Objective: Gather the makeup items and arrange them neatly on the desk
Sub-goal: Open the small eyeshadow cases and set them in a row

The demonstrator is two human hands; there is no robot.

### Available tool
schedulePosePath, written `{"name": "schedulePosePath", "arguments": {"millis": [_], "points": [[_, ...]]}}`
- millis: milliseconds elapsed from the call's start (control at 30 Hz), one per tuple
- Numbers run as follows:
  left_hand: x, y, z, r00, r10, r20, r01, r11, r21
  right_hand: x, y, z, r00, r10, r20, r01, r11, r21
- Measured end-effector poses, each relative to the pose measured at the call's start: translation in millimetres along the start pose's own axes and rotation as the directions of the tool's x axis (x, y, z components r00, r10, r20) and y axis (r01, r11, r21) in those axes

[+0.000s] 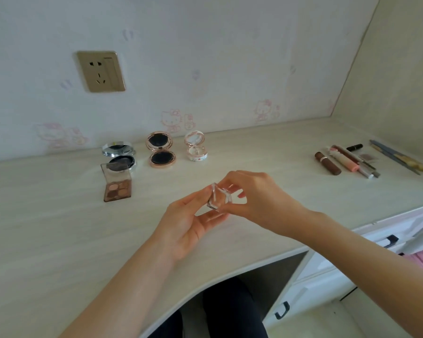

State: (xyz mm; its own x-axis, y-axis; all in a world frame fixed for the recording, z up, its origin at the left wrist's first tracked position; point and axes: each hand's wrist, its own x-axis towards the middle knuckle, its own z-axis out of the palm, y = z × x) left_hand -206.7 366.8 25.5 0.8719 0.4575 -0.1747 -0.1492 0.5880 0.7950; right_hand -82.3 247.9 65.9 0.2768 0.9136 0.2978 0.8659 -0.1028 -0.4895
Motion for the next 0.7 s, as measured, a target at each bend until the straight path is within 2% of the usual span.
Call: {"name": "schedulePosePath", "arguments": {"millis": [167,267,333,400,467,533,567,633,700], "points": [[-4,3,-11,0.999,-0.003,-0.048,0.0,0.999,-0.052,13,-2,-6,0.992,0.003,0.125,-0.01,0.999,0.053],[-3,3,-13,0.998,-0.027,-0.063,0.019,0.993,-0.115,21,-1,-7,0.993,-0.017,0.12,0.019,1.0,-0.019],[-2,2,-13,0.997,-0.035,-0.074,0.026,0.992,-0.125,25,0,-5,0.993,0.009,0.12,-0.009,1.0,-0.001],[-2,1,-13,0.994,-0.016,-0.105,0.009,0.998,-0.064,30,3,-3,0.99,0.057,0.132,-0.062,0.997,0.039],[-3,2,-14,0.982,0.06,-0.178,-0.036,0.99,0.136,35,6,1,0.984,0.084,0.16,-0.095,0.994,0.062],[-5,2,-18,0.947,0.216,-0.237,-0.101,0.901,0.422,40,8,7,0.977,0.091,0.191,-0.106,0.992,0.069],[-5,3,-21,0.921,0.308,-0.237,-0.131,0.819,0.558,43,8,10,0.974,0.092,0.207,-0.107,0.992,0.065],[-8,3,-27,0.876,0.457,-0.153,-0.161,0.577,0.8,48,7,17,0.968,0.086,0.236,-0.099,0.994,0.044],[-13,1,-31,0.861,0.506,-0.045,-0.159,0.352,0.922,52,6,23,0.963,0.069,0.259,-0.073,0.997,0.007]]}}
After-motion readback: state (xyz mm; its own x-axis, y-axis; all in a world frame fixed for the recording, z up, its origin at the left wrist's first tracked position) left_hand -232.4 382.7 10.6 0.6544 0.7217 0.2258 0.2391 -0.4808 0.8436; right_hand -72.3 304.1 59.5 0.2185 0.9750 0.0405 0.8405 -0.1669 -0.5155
